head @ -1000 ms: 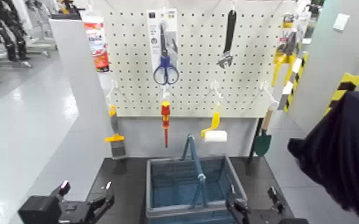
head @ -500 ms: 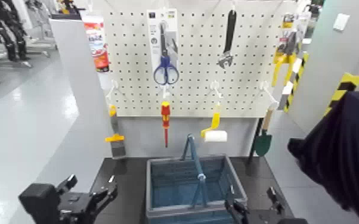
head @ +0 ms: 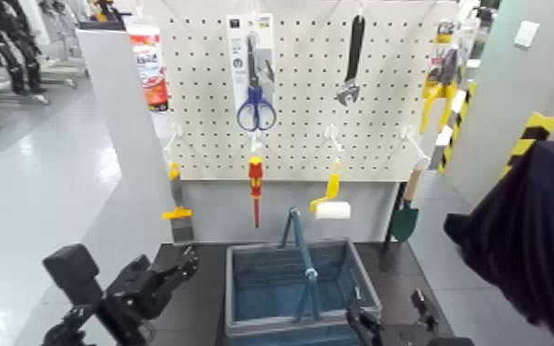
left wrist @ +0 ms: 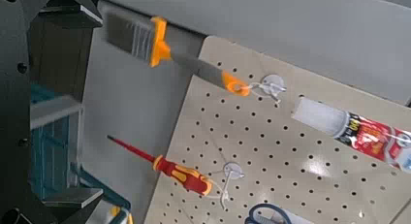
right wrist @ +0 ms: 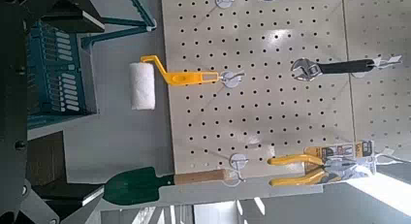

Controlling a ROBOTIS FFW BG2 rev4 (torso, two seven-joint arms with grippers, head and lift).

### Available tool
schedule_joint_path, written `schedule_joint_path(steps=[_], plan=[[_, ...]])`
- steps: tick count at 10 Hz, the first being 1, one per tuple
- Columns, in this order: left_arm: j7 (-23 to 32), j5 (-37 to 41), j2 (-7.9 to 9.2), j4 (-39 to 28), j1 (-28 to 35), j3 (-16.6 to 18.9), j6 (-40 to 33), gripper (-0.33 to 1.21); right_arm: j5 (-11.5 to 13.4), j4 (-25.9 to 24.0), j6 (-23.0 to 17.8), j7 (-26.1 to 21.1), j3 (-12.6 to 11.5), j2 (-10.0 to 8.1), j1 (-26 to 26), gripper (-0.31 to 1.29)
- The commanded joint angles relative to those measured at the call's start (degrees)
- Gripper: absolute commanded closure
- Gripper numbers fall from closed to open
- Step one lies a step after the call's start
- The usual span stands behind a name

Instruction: Grasp the handle of the crate.

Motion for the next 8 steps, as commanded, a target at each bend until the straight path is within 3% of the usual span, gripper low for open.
schedule_joint_path(steps=[1,8], plan=[[-1.1,11.0,2.21,5.6,-6.1,-2.1,4.3,0.08,-0.1,0.2,0.1,0.0,0.0,0.12,0.0,0.14],[-3.3,37.7,5.99,19.0,-20.4,-7.1,21.6,0.09,-0.3,0.8,-0.6,0.0,0.3,0.21,-0.3,0.14]])
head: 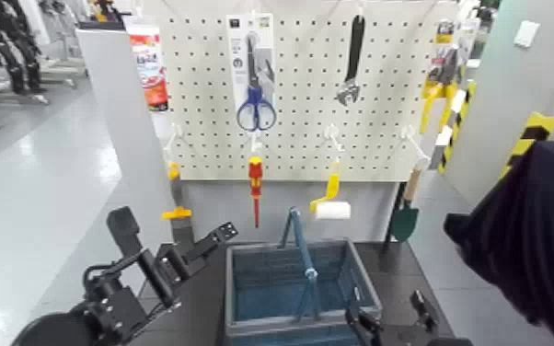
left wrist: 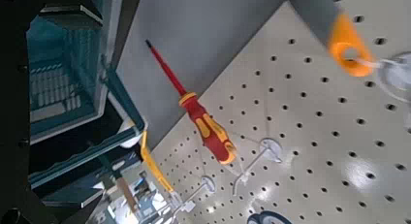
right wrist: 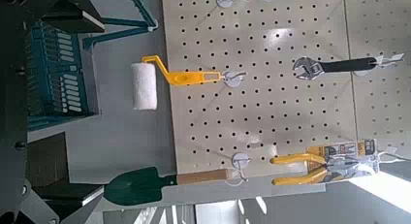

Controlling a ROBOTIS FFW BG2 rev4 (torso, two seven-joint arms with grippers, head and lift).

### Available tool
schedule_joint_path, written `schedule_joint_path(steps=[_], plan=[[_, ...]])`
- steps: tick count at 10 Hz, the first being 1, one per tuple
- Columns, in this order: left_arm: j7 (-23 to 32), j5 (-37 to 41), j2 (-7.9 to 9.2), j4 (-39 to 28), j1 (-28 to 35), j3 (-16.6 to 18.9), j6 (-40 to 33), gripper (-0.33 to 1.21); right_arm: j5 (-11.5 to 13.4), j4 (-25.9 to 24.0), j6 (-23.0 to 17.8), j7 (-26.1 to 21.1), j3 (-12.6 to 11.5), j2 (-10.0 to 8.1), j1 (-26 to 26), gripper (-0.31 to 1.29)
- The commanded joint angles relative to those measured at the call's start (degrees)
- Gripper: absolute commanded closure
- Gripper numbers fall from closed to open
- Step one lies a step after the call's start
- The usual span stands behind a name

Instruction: Grasp the handle of the crate.

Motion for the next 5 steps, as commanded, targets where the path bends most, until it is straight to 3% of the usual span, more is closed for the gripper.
schedule_joint_path(steps=[1,5], plan=[[-0.4,6.1,0.89,5.0,-4.4,-2.9,3.8,0.09,-0.2,0.3,-0.5,0.0,0.2,-0.02,-0.2,0.14],[-3.8,12.6,1.51,15.6,-12.5,-10.5,6.7,0.09,-0.8,0.9,-1.4,0.0,0.7,-0.28,-0.6,0.14]])
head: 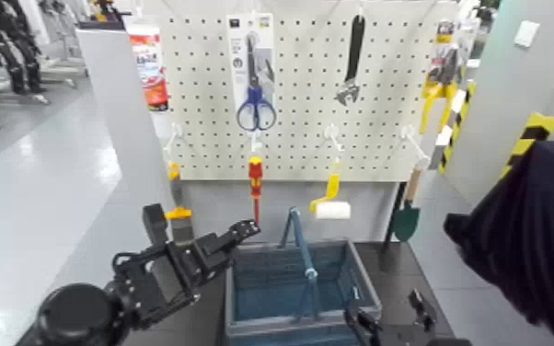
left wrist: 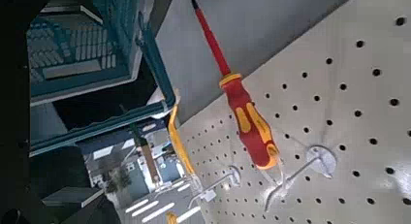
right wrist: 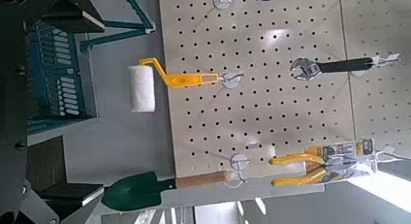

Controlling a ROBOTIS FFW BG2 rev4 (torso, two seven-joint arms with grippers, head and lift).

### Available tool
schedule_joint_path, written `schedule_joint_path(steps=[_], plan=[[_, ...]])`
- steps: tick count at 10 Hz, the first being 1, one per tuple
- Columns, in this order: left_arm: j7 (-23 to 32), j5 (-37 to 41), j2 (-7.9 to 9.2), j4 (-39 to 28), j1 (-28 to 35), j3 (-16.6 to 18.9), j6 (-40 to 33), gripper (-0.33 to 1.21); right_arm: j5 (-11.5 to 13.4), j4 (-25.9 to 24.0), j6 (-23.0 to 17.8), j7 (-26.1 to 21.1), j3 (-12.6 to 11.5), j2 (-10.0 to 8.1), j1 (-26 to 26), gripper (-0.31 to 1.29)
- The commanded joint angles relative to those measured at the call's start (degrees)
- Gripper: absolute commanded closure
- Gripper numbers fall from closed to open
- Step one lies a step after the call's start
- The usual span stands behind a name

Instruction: Grasp the handle of the crate.

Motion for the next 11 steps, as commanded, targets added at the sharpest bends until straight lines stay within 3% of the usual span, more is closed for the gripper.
schedule_joint_path(steps=[1,9,11], plan=[[-3.7,0.8,-0.51,7.3,-6.0,-4.6,2.0,0.09,-0.3,0.1,-0.5,0.0,0.3,-0.16,-0.2,0.14],[-12.6,9.0,-4.90,28.1,-19.3,-15.9,5.0,0.09,-1.0,0.5,-1.6,0.0,1.2,-0.51,-1.1,0.14],[-12.7,12.3,-5.43,29.7,-20.5,-17.7,5.7,0.10,-1.0,0.6,-1.7,0.0,1.4,-0.51,-1.4,0.14]])
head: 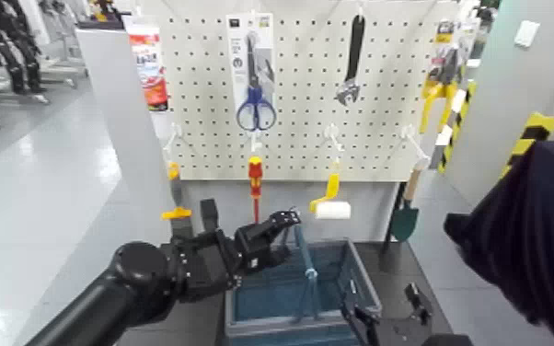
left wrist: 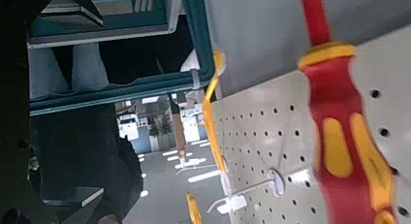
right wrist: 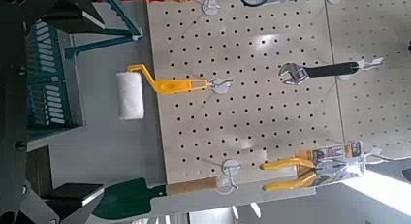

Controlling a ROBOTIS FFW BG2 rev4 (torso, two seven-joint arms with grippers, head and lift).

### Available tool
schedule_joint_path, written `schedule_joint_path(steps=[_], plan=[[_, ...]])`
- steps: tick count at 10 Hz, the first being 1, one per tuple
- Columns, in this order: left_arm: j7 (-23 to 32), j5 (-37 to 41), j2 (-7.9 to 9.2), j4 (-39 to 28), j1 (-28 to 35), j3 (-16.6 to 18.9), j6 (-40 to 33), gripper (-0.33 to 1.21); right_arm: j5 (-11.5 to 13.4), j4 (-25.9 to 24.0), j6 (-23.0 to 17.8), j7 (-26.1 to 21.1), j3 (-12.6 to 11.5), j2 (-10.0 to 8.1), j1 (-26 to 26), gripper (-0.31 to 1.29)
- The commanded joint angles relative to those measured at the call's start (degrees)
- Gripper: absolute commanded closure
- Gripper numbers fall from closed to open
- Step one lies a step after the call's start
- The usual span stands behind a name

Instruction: Grasp the handle of the crate.

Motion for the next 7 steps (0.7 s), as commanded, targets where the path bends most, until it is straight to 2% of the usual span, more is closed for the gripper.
schedule_joint_path(steps=[1,3,4,5,7], plan=[[0.0,3.0,-0.66,2.1,-1.5,-1.9,0.5,0.09,0.0,0.2,-0.2,0.0,0.4,-0.01,-0.3,0.14],[0.1,4.2,-0.83,3.1,-2.1,-2.8,0.5,0.13,-0.2,0.2,-0.2,0.0,0.6,-0.09,-0.4,0.14],[0.3,5.1,-0.92,3.9,-2.3,-3.3,0.7,0.30,-0.2,0.3,-0.3,0.0,0.7,-0.09,-0.5,0.14],[0.4,6.2,-1.01,4.3,-2.4,-3.9,1.0,0.65,-0.3,0.3,-0.4,0.0,0.8,-0.09,-0.6,0.14],[0.6,6.8,-1.10,4.5,-2.4,-4.0,1.6,1.04,-0.4,0.4,-0.4,0.0,1.0,-0.09,-0.7,0.14]])
